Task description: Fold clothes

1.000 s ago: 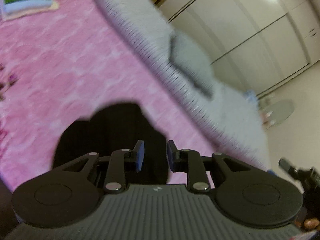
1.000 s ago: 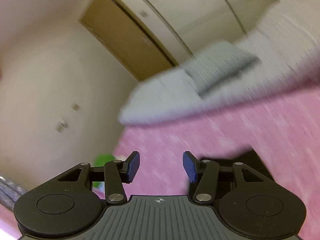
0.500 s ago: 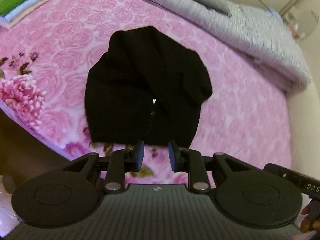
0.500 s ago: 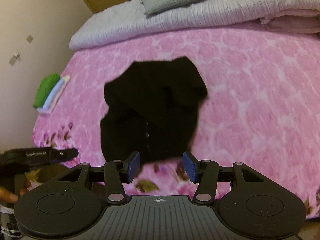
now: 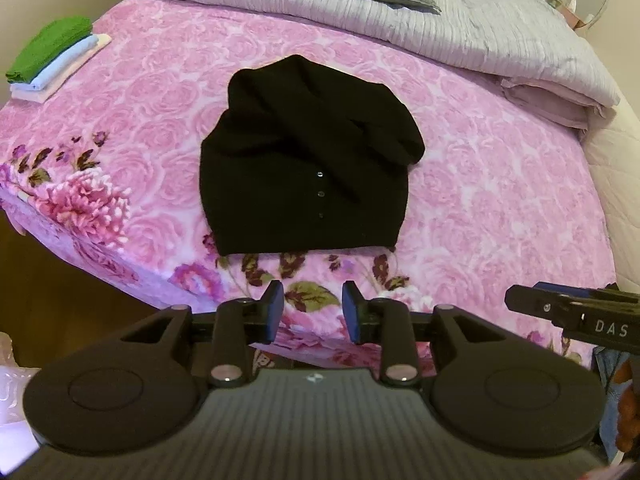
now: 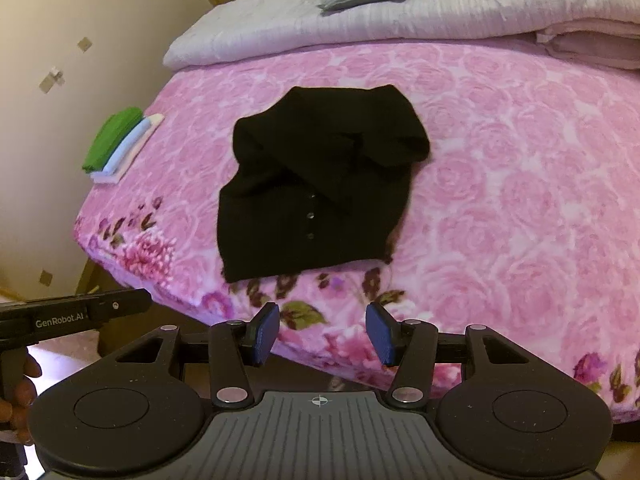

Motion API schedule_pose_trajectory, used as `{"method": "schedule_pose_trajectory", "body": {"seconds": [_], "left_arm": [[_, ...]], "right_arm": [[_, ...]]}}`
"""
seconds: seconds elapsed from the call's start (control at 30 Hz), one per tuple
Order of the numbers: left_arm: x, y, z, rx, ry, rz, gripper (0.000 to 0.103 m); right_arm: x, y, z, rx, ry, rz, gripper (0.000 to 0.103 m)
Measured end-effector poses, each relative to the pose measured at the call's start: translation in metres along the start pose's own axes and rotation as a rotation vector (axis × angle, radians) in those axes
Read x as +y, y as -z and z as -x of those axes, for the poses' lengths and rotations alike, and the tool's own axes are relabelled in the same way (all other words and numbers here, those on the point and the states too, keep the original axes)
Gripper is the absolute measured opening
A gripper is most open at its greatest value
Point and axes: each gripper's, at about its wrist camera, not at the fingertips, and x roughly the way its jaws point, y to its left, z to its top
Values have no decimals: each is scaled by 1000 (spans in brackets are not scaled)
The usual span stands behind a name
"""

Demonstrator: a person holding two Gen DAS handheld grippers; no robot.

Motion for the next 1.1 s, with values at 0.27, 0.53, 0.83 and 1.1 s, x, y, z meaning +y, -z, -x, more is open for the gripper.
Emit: {"method": "schedule_pose_trajectory", "body": {"seconds": [0.27, 0.53, 0.83, 1.1], "left_arm": [[28, -13, -17, 18, 8, 22, 28], [111, -45, -76, 107, 90, 117, 30], [173, -91, -162, 287, 152, 97, 31], [191, -91, -227, 383, 188, 93, 32]], "right_arm": [[11, -13, -21, 16, 5, -8, 52], [0, -39, -69, 53, 55, -160, 52], [-9, -50, -122, 92, 146, -456, 52], [-3, -35, -158, 115, 191, -575, 52]]}}
